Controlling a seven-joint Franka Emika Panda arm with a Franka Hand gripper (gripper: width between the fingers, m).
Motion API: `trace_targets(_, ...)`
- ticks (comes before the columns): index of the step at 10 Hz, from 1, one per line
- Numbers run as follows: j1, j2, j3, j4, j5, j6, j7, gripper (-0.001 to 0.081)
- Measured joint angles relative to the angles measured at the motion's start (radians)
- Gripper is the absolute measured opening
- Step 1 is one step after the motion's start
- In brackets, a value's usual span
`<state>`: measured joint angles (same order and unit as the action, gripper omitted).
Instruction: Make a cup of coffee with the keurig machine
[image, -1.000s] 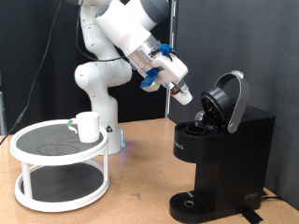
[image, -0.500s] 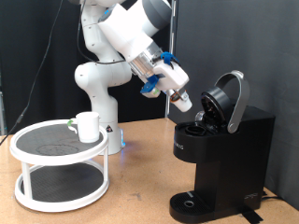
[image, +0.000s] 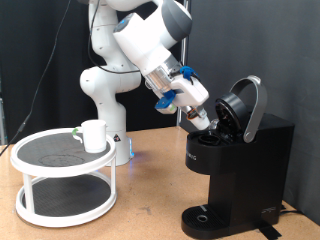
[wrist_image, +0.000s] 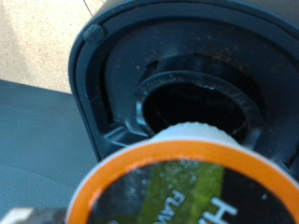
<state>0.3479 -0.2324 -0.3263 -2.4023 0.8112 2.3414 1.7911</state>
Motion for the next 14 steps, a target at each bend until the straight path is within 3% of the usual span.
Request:
trace_targets(8,0.007,0.053,0.041,0.002,0.066,0.038,-0.053,0.0389)
trace_targets(14,0.004,0.064,0.056,0.001,0.050,0.035,0.005,0.0389)
